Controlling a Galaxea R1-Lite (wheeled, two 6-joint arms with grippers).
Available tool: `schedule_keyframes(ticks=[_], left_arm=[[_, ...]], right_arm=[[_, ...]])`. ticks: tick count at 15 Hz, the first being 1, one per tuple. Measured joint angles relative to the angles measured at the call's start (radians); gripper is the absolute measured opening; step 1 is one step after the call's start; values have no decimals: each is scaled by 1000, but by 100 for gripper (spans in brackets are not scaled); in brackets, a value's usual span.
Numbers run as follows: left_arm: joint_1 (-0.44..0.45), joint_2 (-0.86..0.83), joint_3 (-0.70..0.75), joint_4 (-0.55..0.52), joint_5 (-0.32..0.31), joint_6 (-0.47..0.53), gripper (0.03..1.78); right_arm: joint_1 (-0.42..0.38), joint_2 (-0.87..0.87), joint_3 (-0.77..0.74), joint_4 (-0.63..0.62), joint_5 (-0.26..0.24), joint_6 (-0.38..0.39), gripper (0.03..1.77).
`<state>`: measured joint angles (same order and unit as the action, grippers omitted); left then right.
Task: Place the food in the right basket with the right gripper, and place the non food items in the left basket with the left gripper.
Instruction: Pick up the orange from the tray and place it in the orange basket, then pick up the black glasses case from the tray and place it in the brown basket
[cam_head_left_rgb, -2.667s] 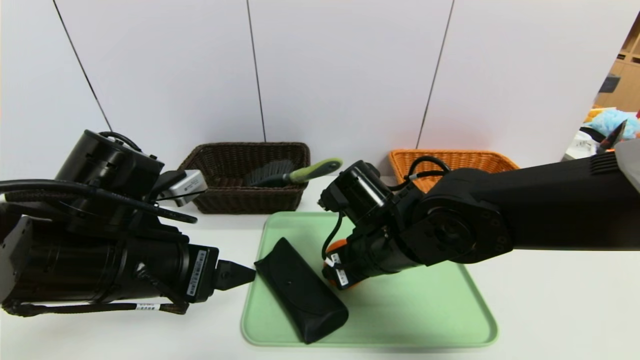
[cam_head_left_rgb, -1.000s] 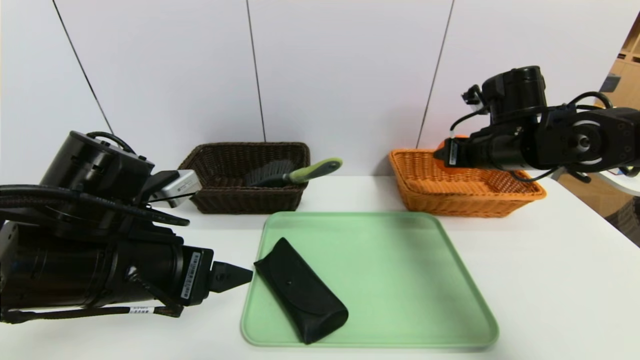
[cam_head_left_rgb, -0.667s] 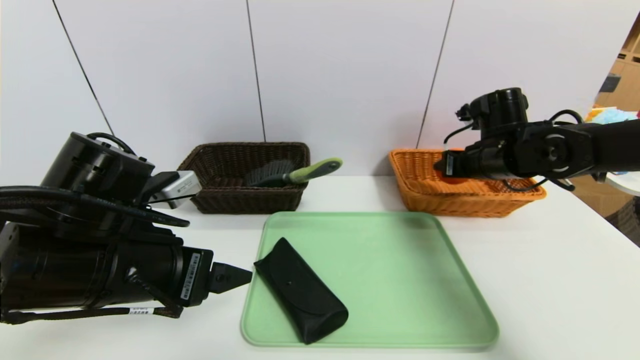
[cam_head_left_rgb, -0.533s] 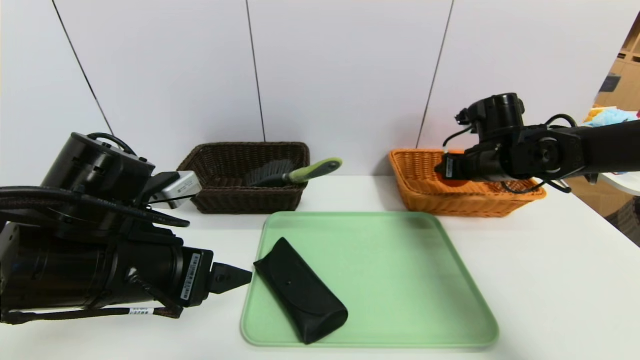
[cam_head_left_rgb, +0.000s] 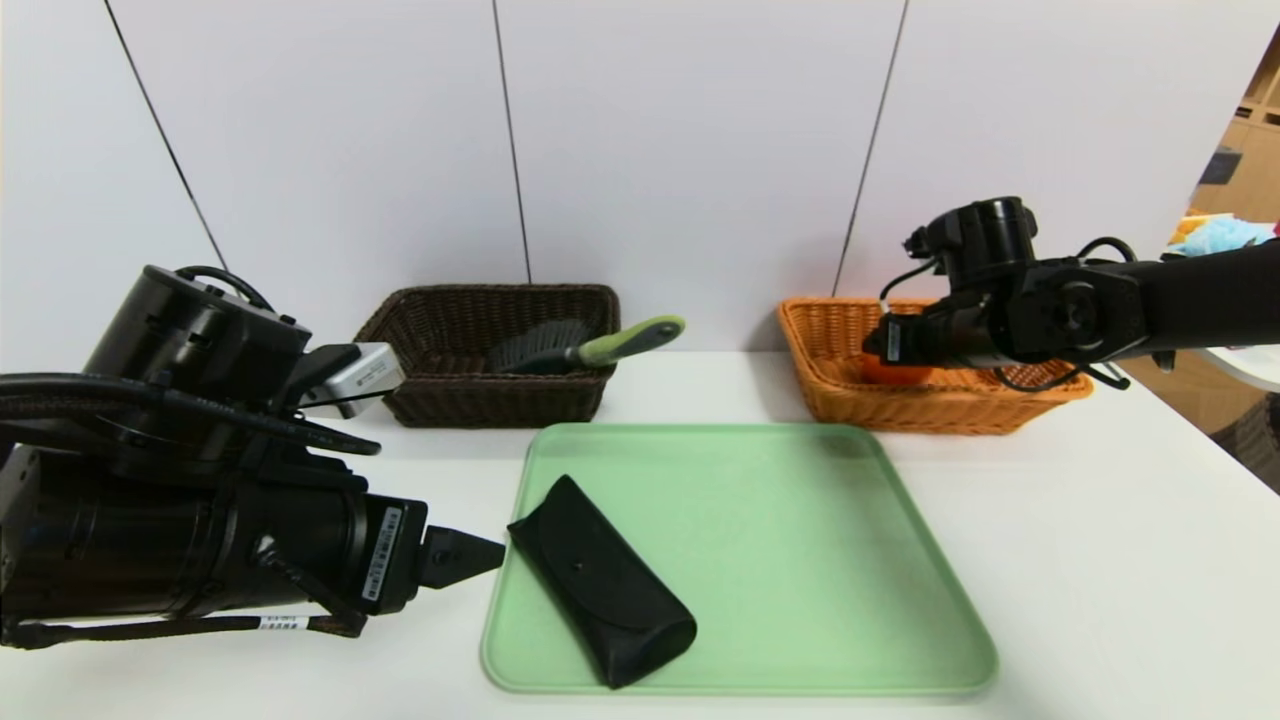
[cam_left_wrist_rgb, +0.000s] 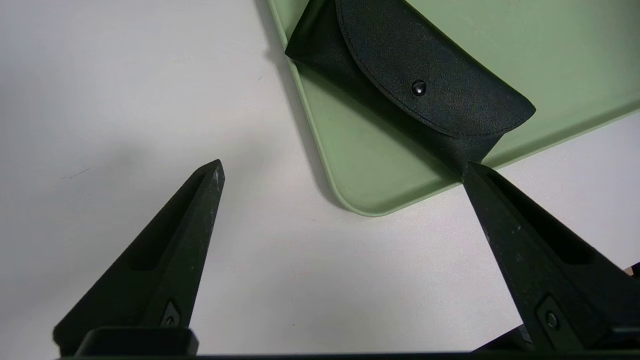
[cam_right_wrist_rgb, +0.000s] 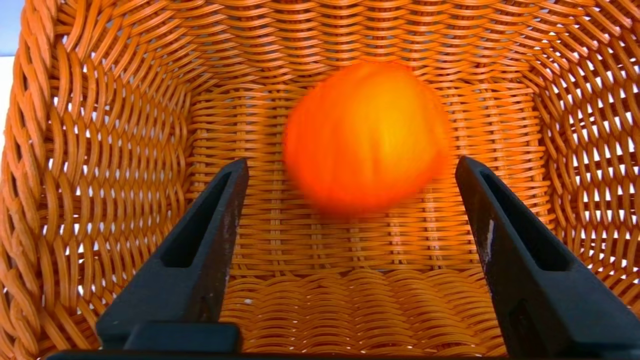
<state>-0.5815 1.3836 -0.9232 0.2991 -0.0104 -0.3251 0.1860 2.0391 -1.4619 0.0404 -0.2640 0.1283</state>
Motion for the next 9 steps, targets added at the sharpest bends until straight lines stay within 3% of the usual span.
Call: schedule_keyframes(ticks=[9], left_arm=[[0, -17, 3, -29, 5, -4, 169]], right_arm=[[11, -101, 0, 31, 9, 1, 162]])
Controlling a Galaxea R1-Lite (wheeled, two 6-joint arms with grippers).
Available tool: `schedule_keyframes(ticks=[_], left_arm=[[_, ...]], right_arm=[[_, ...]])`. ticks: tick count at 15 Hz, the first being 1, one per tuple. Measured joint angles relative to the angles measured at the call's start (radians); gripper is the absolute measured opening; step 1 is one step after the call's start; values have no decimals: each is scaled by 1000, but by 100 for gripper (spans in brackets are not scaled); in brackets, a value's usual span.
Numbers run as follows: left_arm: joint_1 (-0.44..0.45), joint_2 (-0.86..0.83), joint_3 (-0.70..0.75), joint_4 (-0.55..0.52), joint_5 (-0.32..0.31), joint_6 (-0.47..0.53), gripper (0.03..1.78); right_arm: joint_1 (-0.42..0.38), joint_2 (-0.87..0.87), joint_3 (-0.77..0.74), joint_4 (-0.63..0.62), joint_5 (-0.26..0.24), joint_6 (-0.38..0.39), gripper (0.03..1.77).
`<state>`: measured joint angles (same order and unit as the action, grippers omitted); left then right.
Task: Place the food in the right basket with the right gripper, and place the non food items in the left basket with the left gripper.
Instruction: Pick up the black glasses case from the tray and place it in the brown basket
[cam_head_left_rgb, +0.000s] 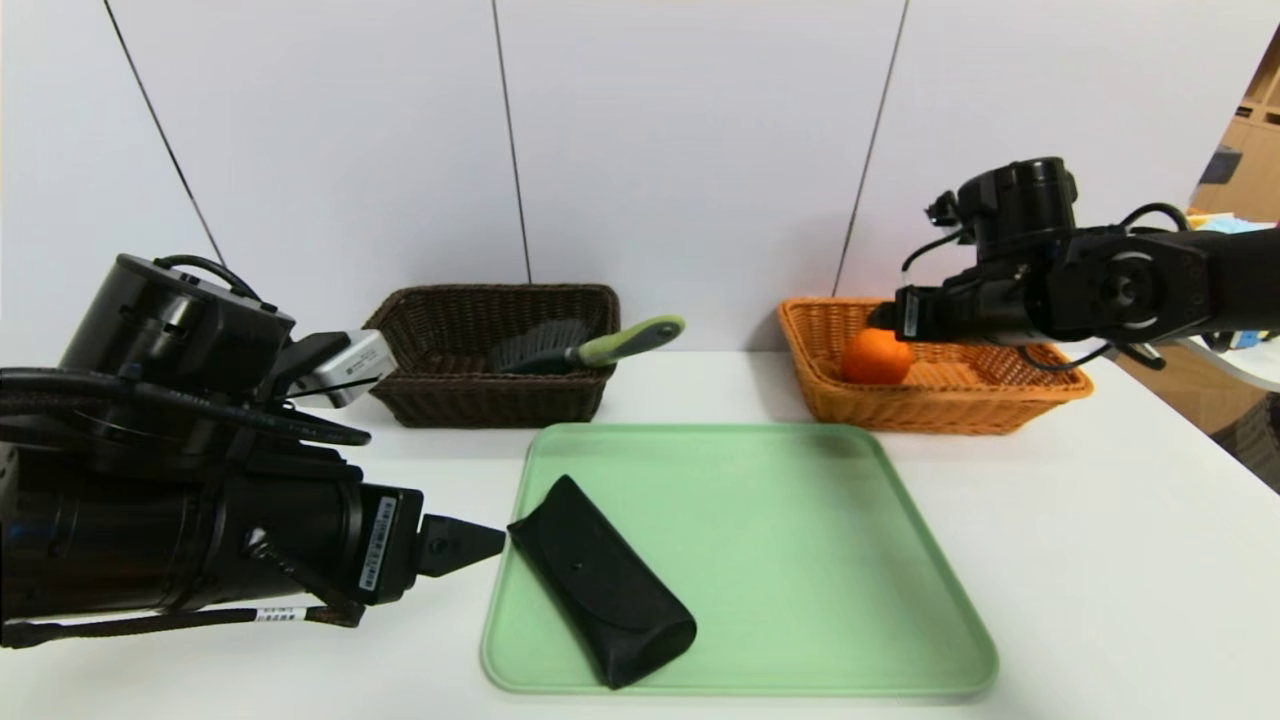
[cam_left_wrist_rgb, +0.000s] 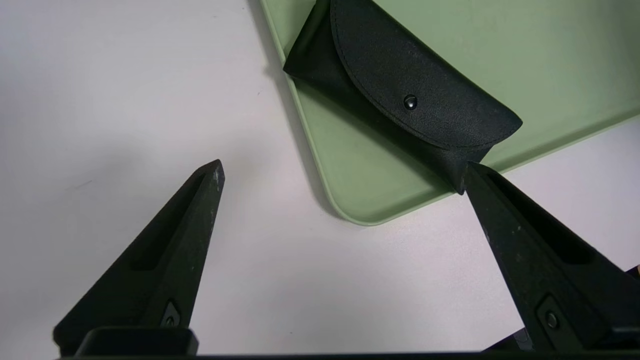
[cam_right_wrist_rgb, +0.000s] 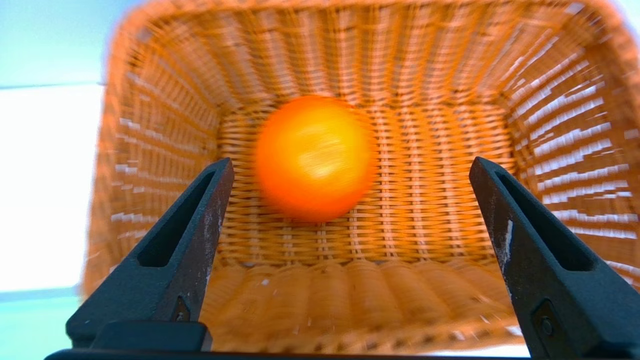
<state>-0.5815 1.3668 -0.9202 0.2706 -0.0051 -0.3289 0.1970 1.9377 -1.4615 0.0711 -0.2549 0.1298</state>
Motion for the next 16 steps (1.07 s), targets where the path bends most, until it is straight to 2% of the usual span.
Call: schedule_keyframes(ticks=[5, 12, 16], left_arm=[[0, -6, 10, -45, -1, -5, 169], [-1, 0, 10, -68, -2, -13, 169], [-29, 34, 13, -40, 27, -67, 169]], right_arm=[[67, -163, 38, 94, 27, 0, 166], [267, -329, 245, 128, 81, 17, 169], [343, -350, 334, 125, 146, 48, 169]])
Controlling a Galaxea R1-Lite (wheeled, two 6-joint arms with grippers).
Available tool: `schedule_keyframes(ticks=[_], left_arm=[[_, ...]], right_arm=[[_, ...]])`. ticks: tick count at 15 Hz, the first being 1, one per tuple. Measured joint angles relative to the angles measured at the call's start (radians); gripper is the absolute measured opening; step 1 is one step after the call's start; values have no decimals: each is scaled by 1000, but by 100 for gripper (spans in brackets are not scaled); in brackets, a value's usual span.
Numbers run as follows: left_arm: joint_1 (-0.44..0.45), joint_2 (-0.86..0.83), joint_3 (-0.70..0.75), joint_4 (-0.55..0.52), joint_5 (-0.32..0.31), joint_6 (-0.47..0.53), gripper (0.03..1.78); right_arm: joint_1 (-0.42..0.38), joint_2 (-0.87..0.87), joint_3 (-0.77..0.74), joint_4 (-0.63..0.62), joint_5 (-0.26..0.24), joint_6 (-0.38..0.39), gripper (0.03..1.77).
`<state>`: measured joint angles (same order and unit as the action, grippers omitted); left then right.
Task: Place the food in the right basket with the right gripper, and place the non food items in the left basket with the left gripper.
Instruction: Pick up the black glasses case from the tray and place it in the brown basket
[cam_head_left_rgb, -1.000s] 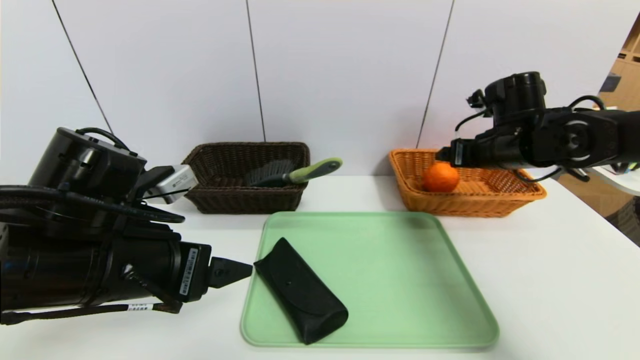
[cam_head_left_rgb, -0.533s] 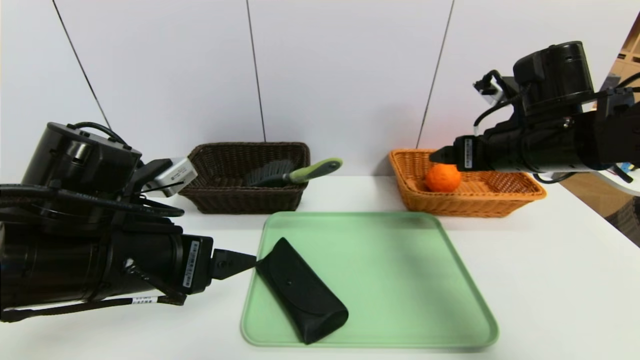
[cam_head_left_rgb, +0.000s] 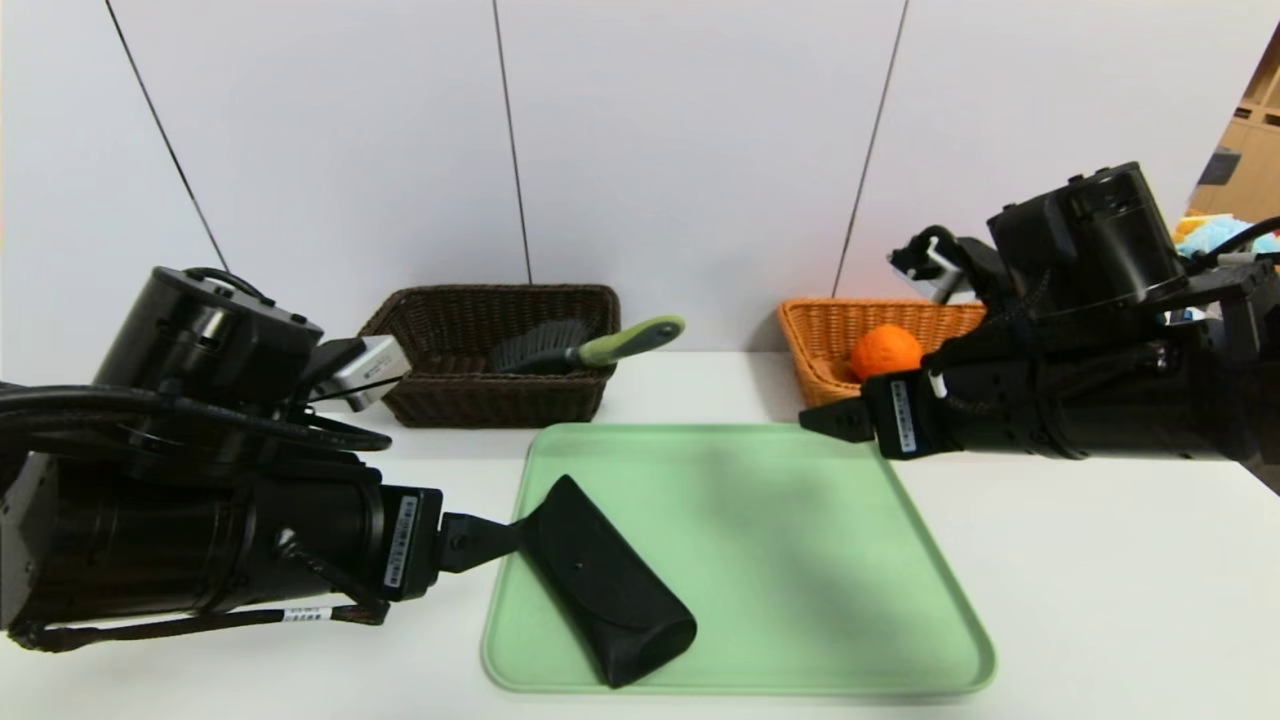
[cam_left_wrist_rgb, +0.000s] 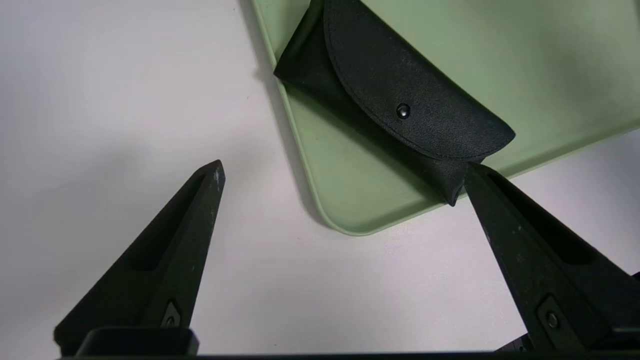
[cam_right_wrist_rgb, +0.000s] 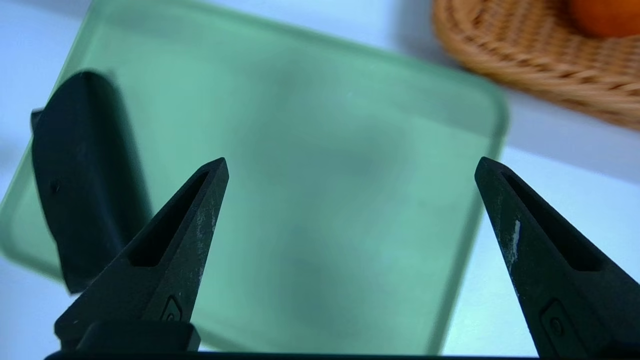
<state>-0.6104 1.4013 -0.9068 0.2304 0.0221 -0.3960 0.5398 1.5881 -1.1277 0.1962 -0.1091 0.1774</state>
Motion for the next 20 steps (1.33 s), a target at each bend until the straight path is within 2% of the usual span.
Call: schedule_keyframes(ticks=[5, 10, 11, 16, 19, 20], left_arm=[[-102, 124, -56, 11, 193, -126, 169], [-225, 240, -168, 120, 346, -219, 169], [-245, 258, -193, 145, 368, -242, 169], [-292, 330, -355, 325, 399, -367, 169], [-317, 403, -453, 447, 477, -470, 169], [-322, 429, -496, 499, 484, -506, 169]], right_arm=[[46, 7, 43, 0, 24, 0, 169], [53, 25, 55, -1, 24, 1, 169], [53, 27, 55, -1, 24, 1, 169], [53, 33, 56, -4, 24, 0, 169], [53, 41, 56, -6, 24, 1, 169], [53, 42, 56, -7, 24, 1, 169]])
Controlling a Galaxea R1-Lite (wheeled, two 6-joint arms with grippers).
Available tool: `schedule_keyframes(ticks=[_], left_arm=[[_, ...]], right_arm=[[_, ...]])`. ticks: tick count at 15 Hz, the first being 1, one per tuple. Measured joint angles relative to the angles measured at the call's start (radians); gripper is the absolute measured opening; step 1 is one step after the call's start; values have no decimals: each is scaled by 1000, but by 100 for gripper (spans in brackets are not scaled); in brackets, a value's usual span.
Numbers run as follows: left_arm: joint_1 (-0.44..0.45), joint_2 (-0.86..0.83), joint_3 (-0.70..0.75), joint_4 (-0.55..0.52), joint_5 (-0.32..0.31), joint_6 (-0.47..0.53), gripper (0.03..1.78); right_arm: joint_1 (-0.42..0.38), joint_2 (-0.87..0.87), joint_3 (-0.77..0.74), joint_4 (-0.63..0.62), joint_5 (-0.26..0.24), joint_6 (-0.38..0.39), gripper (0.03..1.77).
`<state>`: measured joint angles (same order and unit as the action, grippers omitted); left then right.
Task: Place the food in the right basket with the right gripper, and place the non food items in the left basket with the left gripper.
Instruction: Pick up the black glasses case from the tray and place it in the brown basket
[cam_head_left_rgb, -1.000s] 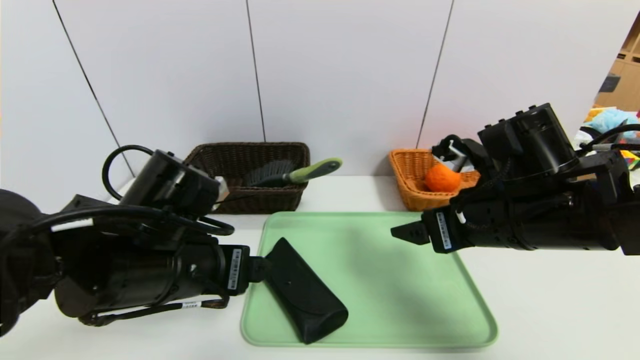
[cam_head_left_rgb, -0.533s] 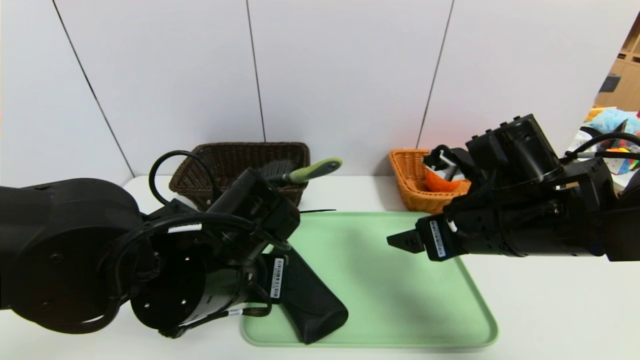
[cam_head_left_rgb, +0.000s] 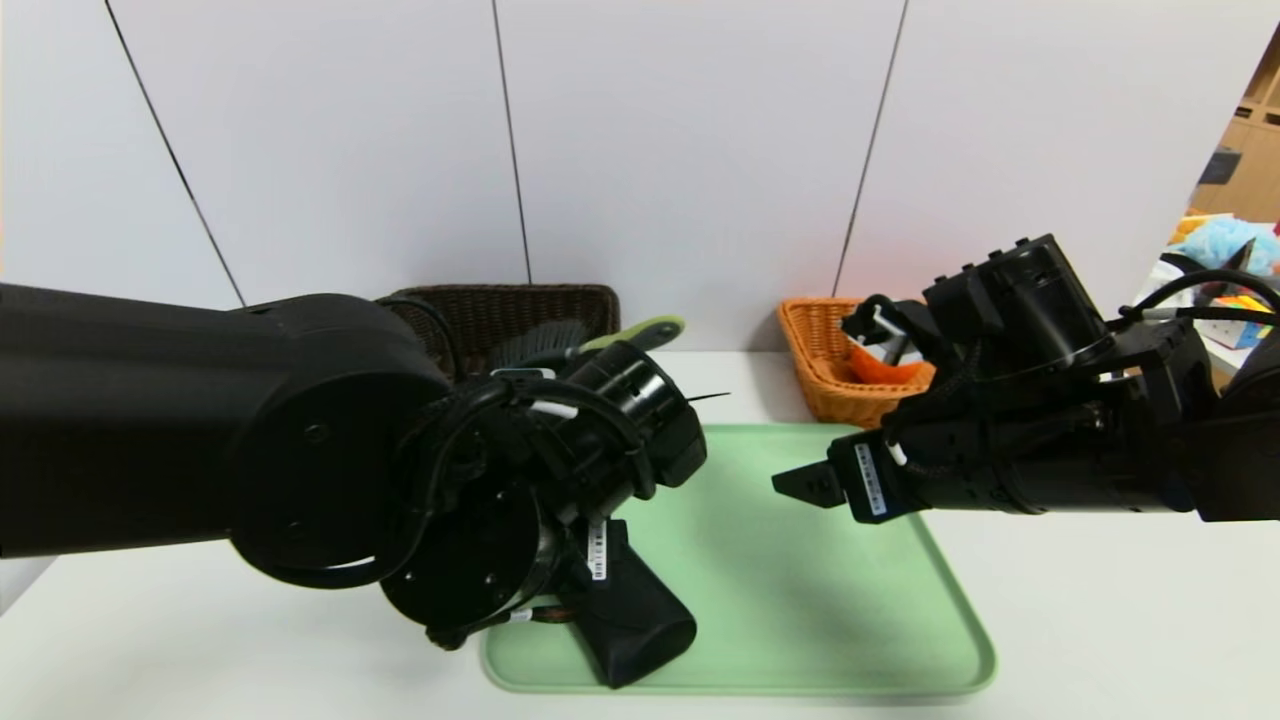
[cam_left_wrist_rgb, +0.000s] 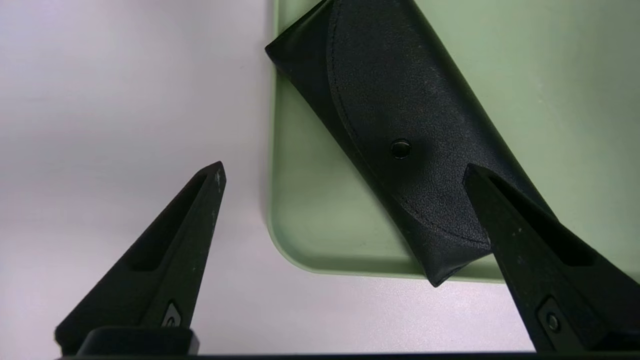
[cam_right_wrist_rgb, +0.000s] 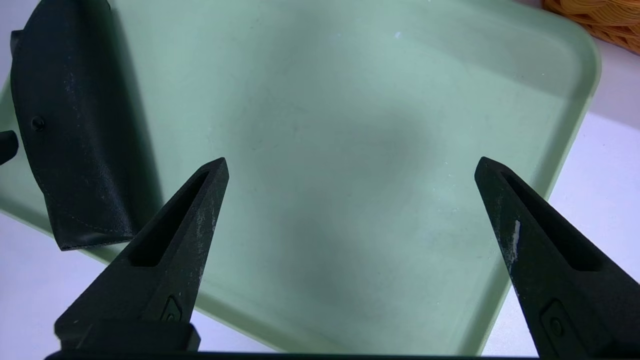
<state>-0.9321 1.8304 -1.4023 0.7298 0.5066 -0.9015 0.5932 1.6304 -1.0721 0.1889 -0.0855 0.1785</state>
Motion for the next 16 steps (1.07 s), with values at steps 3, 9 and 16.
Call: schedule_keyframes(ticks=[3, 9, 16], left_arm=[[-7, 84, -137, 169, 6, -118, 169], [-11, 170, -243, 220, 3, -197, 169], [-11, 207, -314, 226, 4, -241, 169]], right_arm=[[-1, 3, 0, -1, 0, 0, 169], [-1, 4, 3, 0, 0, 1, 169], [-1, 4, 4, -3, -1, 1, 170]])
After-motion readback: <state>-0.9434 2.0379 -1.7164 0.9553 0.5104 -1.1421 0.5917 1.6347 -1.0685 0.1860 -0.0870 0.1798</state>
